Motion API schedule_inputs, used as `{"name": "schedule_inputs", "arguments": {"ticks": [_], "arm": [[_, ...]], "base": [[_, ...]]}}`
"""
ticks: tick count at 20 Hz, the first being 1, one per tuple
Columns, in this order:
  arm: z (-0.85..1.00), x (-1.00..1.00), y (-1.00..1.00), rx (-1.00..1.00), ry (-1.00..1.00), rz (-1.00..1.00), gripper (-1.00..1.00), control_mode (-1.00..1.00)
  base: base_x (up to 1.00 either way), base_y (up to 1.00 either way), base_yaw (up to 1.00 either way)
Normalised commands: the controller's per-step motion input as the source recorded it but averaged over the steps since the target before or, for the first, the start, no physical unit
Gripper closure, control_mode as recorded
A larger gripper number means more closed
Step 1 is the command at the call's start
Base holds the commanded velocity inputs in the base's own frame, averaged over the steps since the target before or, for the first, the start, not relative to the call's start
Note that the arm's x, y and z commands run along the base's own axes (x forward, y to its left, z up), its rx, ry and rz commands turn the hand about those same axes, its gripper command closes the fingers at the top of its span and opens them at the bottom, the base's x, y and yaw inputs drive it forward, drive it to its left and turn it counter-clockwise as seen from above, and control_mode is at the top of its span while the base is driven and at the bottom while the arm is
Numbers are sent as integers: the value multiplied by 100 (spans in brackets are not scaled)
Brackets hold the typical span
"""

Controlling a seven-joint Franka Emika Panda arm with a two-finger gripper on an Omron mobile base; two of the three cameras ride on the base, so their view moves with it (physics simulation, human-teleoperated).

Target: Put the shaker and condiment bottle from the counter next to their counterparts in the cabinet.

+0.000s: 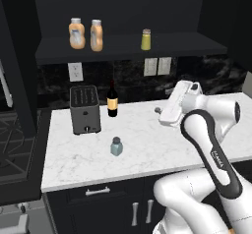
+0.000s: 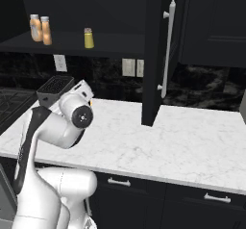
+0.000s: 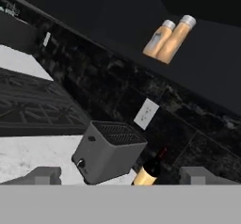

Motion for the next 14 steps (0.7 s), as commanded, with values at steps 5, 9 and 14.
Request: {"name": "schedule_inputs", "arguments": {"ticks": [5, 9, 14], "arm": [[-13, -16, -25, -3, 0, 15, -100, -100], [-5, -21, -3, 0, 18, 0, -100, -100], [-50, -79, 0, 0, 28, 0, -100, -100]], "base": [[0, 0, 0], [0, 0, 0], [0, 0, 0]]}}
